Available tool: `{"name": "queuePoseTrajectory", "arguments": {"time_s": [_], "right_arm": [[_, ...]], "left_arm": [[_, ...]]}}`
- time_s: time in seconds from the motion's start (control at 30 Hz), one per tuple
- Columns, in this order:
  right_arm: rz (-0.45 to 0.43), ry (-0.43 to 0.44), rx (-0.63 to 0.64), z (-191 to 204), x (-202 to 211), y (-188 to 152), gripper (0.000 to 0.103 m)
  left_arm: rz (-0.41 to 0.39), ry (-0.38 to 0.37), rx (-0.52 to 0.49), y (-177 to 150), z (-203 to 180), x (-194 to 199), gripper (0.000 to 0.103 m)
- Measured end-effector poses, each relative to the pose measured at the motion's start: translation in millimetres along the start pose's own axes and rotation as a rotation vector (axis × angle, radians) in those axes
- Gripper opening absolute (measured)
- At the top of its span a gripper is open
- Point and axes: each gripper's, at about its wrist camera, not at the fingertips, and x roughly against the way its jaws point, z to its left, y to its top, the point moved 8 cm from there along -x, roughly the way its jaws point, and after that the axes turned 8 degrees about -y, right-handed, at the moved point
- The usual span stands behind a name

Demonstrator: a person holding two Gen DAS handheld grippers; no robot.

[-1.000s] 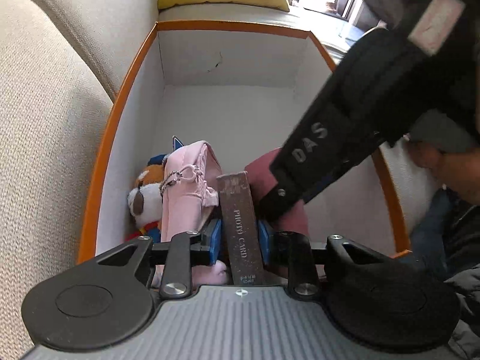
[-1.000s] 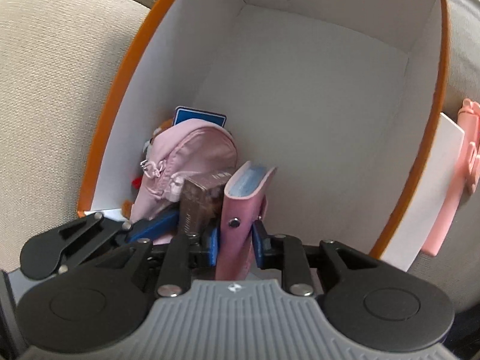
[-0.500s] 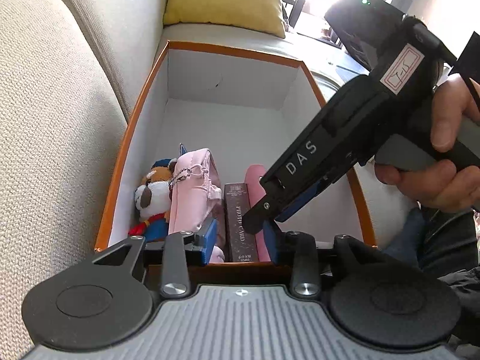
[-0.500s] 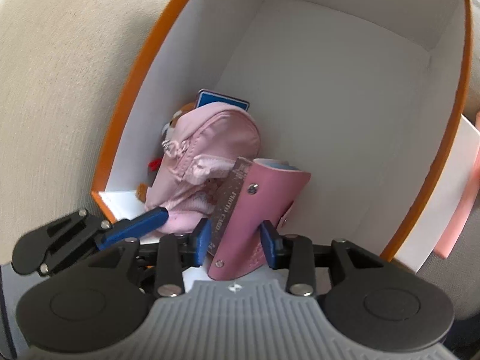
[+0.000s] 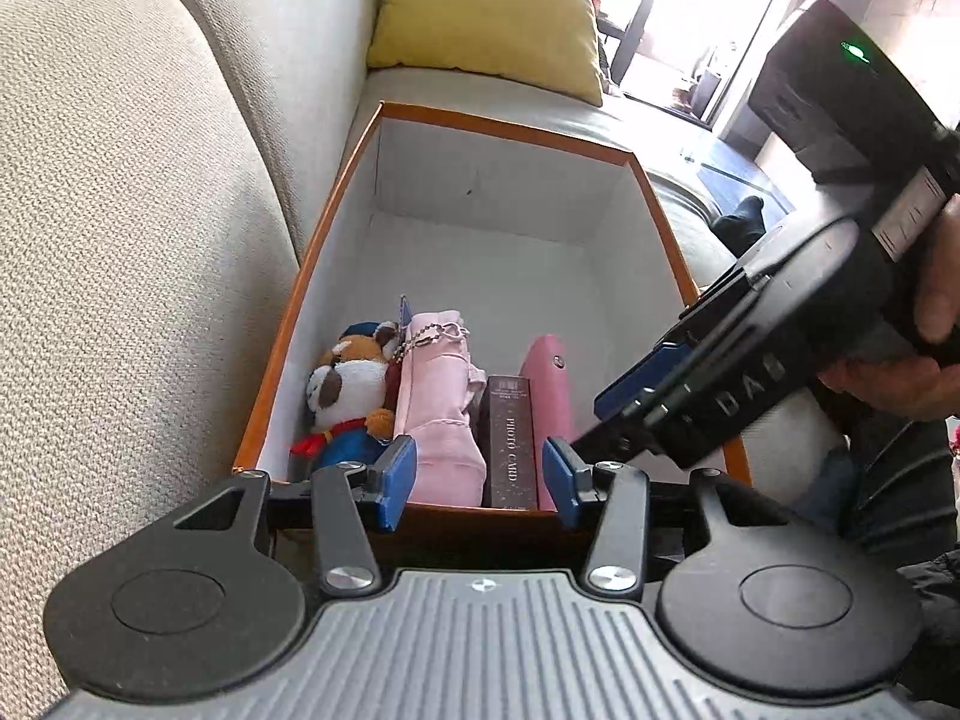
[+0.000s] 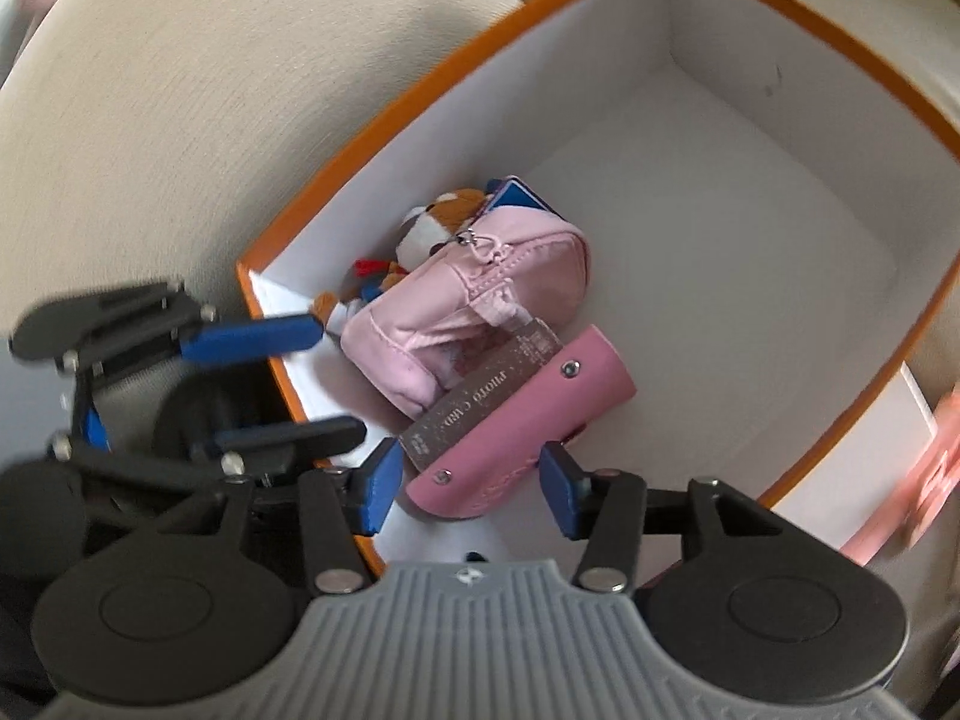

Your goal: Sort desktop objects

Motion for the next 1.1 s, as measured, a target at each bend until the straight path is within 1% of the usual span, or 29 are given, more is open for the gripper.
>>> {"name": "queuePoseTrajectory", "arguments": {"time_s": [0.03, 0.07, 0.1, 0.13, 0.17, 0.2, 0.27, 0.33, 0.43, 0.63, 0.73, 0.83, 0.93, 1.0, 1.03, 1.1], "right_arm": [[-0.006, -0.004, 0.022, 1.3, 1.2, -2.6, 0.053], [-0.012, -0.005, 0.04, -11.6, 3.3, 1.9, 0.053], [-0.019, -0.003, 0.057, -12.5, 5.3, 0.5, 0.053], [-0.022, -0.006, 0.073, -11.2, 4.9, 16.2, 0.054], [-0.029, -0.015, 0.093, -16.6, 4.2, 15.9, 0.054], [-0.037, -0.024, 0.111, -11.3, 0.0, 31.5, 0.054], [-0.053, -0.052, 0.157, -7.0, -3.1, 47.3, 0.055], [-0.07, -0.073, 0.188, -9.5, -5.4, 47.0, 0.055], [-0.081, -0.096, 0.231, -15.5, -4.0, 51.4, 0.051], [-0.073, -0.145, 0.303, -23.5, 7.1, 52.6, 0.048], [-0.055, -0.169, 0.35, -29.5, 7.5, 57.5, 0.048], [-0.018, -0.188, 0.434, -30.1, 5.6, 59.6, 0.048], [0.023, -0.235, 0.532, -28.8, -5.5, 64.0, 0.048], [0.059, -0.243, 0.582, -26.8, -15.7, 66.5, 0.048], [0.075, -0.245, 0.606, -26.0, -21.7, 67.8, 0.048], [0.122, -0.257, 0.651, -24.9, -36.3, 68.0, 0.048]], "left_arm": [[-0.002, 0.001, 0.001, -0.1, 0.2, 1.6, 0.054], [-0.004, 0.001, 0.003, -0.1, 0.7, 2.9, 0.054], [-0.005, 0.003, 0.005, 0.3, 1.6, 3.9, 0.054], [-0.006, 0.006, 0.006, 0.3, 2.7, 5.1, 0.054], [-0.007, 0.011, 0.008, 0.3, 4.0, 6.4, 0.054], [-0.007, 0.014, 0.011, 0.3, 5.0, 7.0, 0.054], [-0.009, 0.017, 0.013, 0.0, 6.9, 8.9, 0.054], [-0.011, 0.018, 0.013, -0.2, 8.2, 10.9, 0.054], [-0.01, 0.017, 0.003, -1.2, 9.3, 14.6, 0.054], [-0.019, 0.021, 0.007, -4.3, 17.0, 25.5, 0.054], [-0.013, 0.026, 0.006, -4.2, 17.5, 24.9, 0.054], [-0.01, 0.031, 0.004, -2.2, 15.6, 23.8, 0.054], [-0.012, 0.034, 0.011, -0.4, 15.7, 20.2, 0.054], [-0.013, 0.042, 0.015, 0.8, 16.4, 17.3, 0.054], [-0.015, 0.059, 0.029, 0.9, 17.4, 15.5, 0.054], [-0.007, 0.078, 0.026, -0.7, 19.3, 13.6, 0.054]]}}
